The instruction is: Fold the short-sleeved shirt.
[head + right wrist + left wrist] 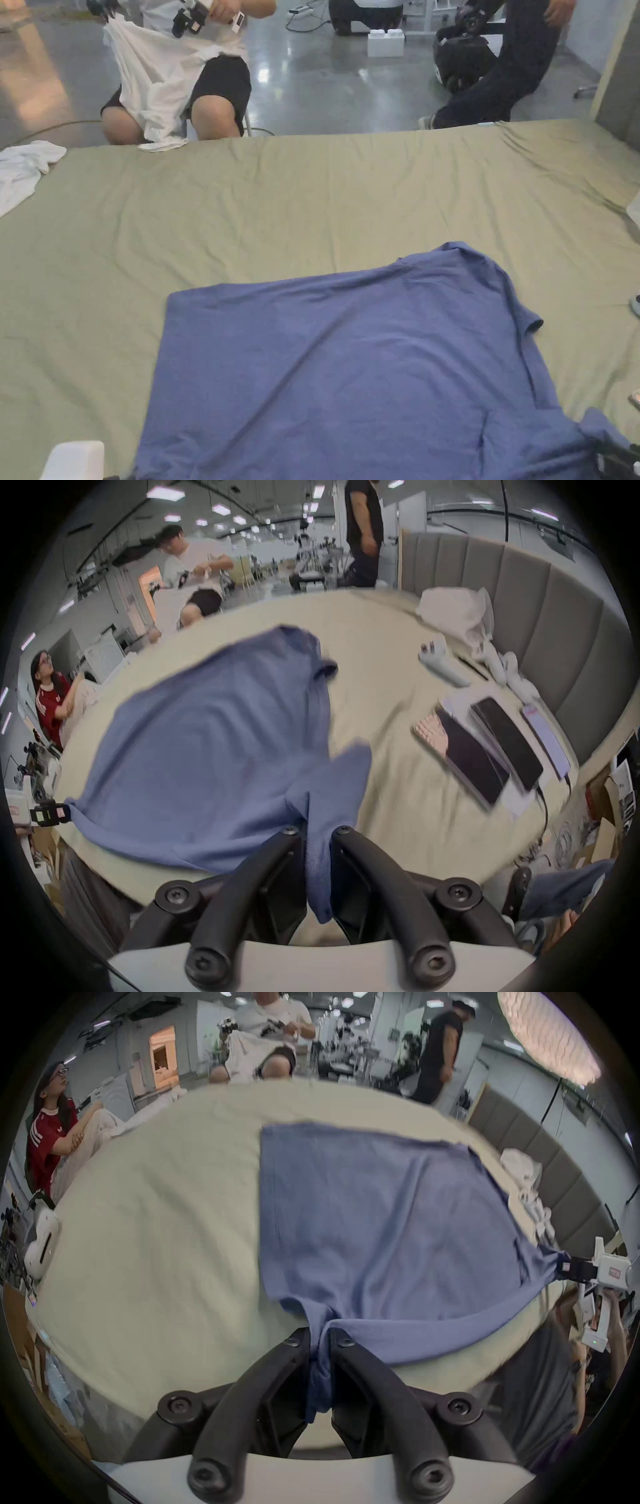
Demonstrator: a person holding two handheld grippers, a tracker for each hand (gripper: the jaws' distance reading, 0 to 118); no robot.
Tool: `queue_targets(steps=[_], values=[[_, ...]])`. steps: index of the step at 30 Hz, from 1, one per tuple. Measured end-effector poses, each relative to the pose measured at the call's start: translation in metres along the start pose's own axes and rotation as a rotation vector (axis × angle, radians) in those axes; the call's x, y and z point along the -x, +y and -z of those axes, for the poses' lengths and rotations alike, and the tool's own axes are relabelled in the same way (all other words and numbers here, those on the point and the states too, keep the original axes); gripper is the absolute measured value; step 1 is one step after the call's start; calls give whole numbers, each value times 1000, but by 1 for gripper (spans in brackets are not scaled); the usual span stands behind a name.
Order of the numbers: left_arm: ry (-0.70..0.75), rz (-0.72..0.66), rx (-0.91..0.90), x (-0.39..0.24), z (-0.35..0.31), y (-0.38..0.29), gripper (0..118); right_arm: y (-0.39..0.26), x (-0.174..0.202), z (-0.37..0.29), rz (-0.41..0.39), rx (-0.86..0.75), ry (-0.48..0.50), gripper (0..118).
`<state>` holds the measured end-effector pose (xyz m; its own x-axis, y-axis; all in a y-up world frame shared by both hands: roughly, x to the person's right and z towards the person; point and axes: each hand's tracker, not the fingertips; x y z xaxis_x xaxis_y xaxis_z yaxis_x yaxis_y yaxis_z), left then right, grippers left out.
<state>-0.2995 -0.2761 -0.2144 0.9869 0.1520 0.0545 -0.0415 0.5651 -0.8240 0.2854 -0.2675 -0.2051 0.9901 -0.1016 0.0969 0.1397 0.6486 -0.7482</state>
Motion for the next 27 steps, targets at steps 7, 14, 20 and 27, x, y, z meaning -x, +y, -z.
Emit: queue_targets(steps=[7,14,20,27], values=[[36,-22,-63,10,64,109,7,110,30,81,-26,-31,-6,5],[87,-44,5,19,137,152,14,135,46,162,-77,59,-58,42],[160,-25,-217,18,102,123,94,115,36,153,-84,-58,-25,84],[95,-110,-418,13,18,59,0,63,39,69,-6,-224,91,26]])
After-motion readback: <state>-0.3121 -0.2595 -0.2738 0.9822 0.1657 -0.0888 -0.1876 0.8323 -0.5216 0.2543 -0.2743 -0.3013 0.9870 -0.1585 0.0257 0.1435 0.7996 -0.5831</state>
